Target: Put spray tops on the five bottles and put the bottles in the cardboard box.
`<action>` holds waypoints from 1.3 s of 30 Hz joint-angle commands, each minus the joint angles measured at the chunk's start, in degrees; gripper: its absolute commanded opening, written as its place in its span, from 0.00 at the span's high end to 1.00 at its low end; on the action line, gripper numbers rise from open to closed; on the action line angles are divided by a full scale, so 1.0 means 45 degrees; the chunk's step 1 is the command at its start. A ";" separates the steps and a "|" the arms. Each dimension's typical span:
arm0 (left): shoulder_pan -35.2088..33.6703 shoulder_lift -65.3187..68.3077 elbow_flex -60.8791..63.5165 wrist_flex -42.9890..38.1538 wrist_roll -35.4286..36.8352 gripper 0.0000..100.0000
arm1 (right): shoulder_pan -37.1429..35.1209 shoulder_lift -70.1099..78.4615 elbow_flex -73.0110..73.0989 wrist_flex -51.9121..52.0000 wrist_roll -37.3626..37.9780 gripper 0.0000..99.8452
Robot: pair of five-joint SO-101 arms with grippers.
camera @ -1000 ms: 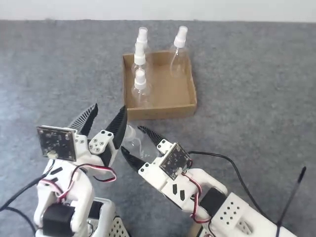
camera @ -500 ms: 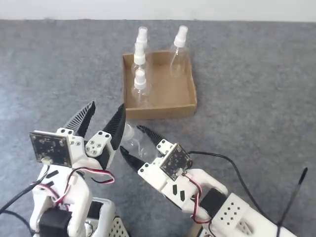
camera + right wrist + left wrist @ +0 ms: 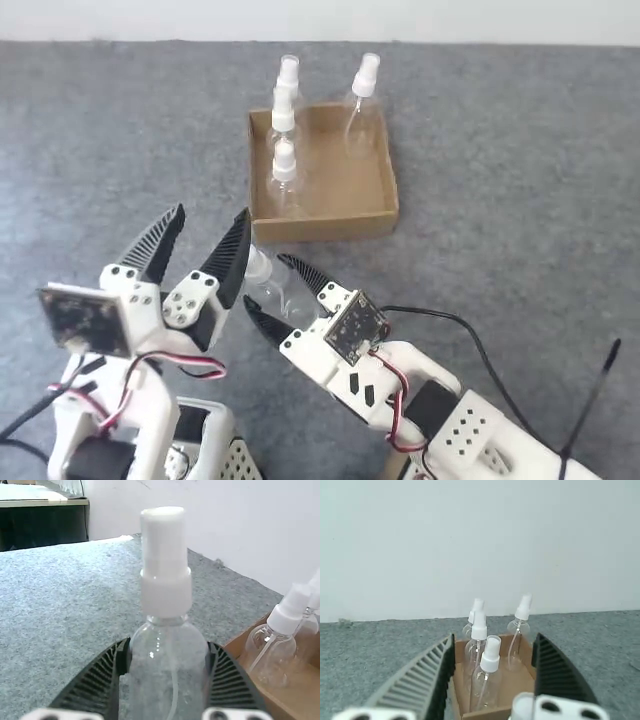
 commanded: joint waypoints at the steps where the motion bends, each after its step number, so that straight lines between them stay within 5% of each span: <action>1: -0.0078 -0.0039 -0.0713 0.0020 0.0039 0.74 | 0.0166 -0.0186 -0.0234 -0.0264 0.0137 0.90; 10: -0.2344 -0.0059 -0.0381 0.0293 0.0020 0.74 | 0.0147 -0.0186 -0.0254 -0.0303 0.0137 0.90; 22: -0.0762 -0.0059 0.1885 0.0391 -0.0078 0.74 | 0.0127 -0.0186 -0.0274 -0.0303 0.0137 0.90; 39: -0.2559 -0.0059 -0.0342 0.0371 -0.0059 0.74 | 0.0127 -0.0186 -0.0254 -0.0303 0.0137 0.90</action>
